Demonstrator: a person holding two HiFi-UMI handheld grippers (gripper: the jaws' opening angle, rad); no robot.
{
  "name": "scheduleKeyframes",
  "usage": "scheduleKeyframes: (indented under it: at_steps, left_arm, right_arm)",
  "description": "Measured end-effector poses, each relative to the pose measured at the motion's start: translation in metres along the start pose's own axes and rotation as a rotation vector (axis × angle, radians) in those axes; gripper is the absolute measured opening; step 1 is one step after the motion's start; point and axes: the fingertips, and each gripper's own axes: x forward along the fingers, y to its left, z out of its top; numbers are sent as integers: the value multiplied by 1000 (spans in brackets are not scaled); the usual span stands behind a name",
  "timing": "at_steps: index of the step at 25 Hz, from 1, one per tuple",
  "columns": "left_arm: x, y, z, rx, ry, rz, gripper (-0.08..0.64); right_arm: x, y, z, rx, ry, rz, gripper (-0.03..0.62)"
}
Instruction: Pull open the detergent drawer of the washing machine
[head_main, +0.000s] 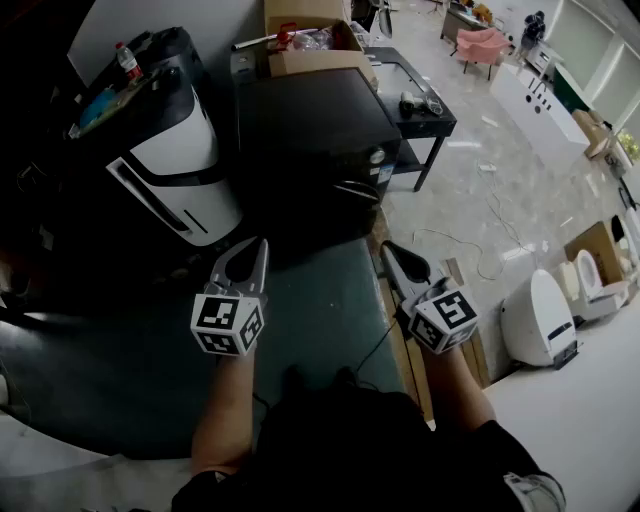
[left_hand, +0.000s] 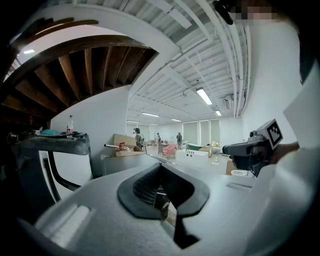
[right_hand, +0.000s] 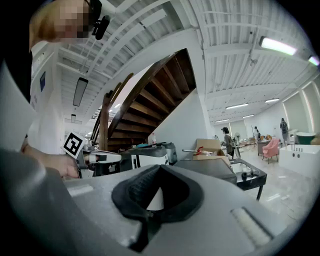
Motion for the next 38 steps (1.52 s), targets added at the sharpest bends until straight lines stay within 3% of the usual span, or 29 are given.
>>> scheduleKeyframes:
  at_steps: [10,15,22,30,38]
  left_arm:
    - [-4,-32,1,9,-7,6,9]
    - [-5,-46,-4,2,-10,27,9]
    - [3,-60,-11,-8,10,21,9]
    - [39,-42,-19,-36,20,20,9]
    - [89,4,-24,-52,35,21,9]
  right_arm:
    - [-28,-12,-7,-16,-8,24,2]
    - [-43,-16,-21,-40,37,36,2]
    - [-56,-37,-27,28,34,25,3]
    - [-28,-61,-32,67,57,29,3]
    - [36,-90,-37,55,105,28,3]
